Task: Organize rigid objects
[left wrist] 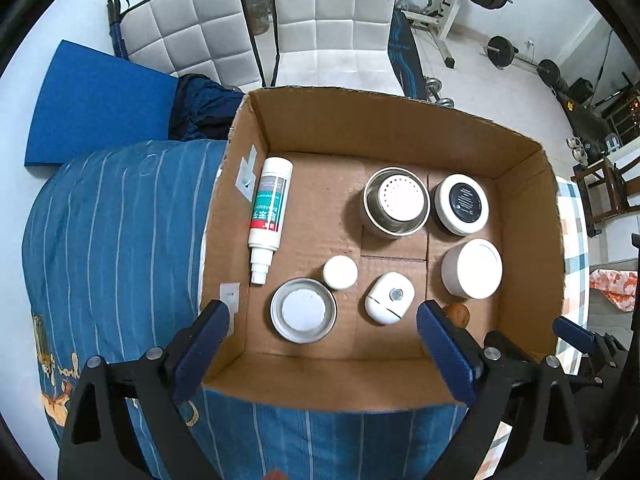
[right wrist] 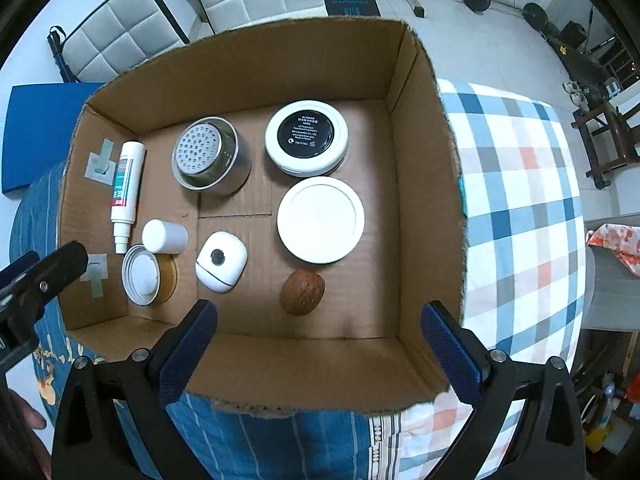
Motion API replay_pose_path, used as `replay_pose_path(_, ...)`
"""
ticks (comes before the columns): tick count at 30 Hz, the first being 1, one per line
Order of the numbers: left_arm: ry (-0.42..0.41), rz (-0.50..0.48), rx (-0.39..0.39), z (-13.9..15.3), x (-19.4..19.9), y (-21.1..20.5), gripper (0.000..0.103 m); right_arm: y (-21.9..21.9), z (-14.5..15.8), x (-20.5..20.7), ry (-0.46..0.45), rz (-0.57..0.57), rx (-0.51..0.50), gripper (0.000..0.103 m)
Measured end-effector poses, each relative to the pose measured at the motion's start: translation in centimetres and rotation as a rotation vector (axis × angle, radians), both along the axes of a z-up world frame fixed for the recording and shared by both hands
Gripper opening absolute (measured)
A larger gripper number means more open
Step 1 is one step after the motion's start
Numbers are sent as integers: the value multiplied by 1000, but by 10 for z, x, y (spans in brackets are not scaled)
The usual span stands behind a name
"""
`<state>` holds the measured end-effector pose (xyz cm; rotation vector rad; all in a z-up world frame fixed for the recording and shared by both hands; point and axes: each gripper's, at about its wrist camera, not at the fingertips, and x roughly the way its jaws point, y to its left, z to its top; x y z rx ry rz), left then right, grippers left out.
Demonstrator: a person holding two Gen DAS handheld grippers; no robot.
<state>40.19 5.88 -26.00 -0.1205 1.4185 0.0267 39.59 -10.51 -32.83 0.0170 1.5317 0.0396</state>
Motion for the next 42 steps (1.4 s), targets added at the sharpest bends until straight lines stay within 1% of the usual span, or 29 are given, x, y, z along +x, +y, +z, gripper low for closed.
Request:
replay_pose_path(1, -6, 1, 0, 4, -4, -1, 96, 0, 0, -1, -3, 0, 0, 103)
replay_pose_path(4, -31, 10, 2, 22, -17, 0, 96, 0, 15, -12, -24, 9, 3, 103)
replay_pose_path(7, -88, 15, 14, 49, -34, -2, 96, -2, 35, -26, -56, 21, 13, 103)
replay_pose_path(13, -196, 22, 0, 112, -83, -4, 96, -13, 98, -66, -153, 36, 30, 103)
replay_pose_path(18, -261, 20, 5, 163, -124, -6, 96, -29, 158, -105, -220, 38, 35, 103)
replay_pose_path(23, -307, 20, 25, 201, -158, -13, 96, -42, 208, -143, -260, 42, 61, 103)
replay_pose_path(28, -359, 31, 8, 237, -192, -15, 96, -52, 251, -180, -329, 46, 68, 103)
replay_pose_path(31, -389, 18, 15, 255, -208, -20, 96, -54, 276, -203, -375, 65, 66, 103)
replay_pose_path(35, -415, 4, 35, 272, -224, -27, 96, -55, 299, -224, -411, 94, 57, 103)
replay_pose_path(42, -438, 9, 42, 280, -234, -30, 96, -60, 319, -233, -462, 87, 31, 103)
